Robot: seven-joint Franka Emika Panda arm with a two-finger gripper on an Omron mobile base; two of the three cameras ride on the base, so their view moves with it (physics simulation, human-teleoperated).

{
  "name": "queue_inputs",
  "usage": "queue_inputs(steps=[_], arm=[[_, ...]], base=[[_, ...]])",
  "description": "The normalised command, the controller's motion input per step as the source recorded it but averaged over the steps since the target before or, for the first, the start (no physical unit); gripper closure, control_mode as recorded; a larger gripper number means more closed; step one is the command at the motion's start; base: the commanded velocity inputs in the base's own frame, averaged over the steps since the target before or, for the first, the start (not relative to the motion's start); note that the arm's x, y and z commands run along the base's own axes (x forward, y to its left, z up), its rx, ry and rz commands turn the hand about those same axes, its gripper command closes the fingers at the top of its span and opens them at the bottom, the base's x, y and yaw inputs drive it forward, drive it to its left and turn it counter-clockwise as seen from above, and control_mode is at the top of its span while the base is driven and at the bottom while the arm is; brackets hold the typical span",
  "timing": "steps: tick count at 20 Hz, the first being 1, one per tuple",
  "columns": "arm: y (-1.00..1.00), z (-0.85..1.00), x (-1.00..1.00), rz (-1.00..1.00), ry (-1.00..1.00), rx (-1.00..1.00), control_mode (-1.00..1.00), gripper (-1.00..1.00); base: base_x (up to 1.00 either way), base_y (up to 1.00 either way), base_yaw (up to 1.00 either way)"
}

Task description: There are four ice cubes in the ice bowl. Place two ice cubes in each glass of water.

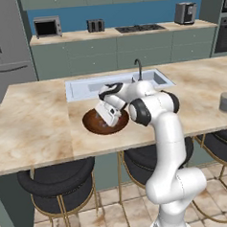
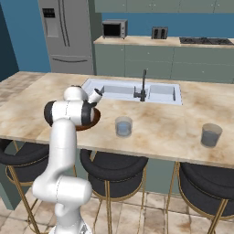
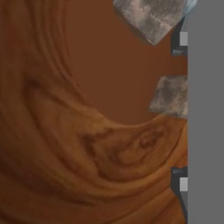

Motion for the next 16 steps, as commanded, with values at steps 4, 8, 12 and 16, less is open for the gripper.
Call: queue_inputs(steps=[4,8,12,16], arm=[[-0.23,-0.39,0.00,0.00,0.00,0.00,-1.00,-1.00],[-0.27,-0.24,0.00,0.00,0.00,0.00,-1.00,-1.00],[-0.15,-0.33,0.00,0.00,0.01,0.00,-1.00,1.00],[-0.07,-0.57,0.00,0.00,0.04,0.00,-1.00,1.00]], base=[[0.00,0.00,0.00],[0.00,0.00,0.00],[0.00,0.00,0.00],[0.00,0.00,0.00]])
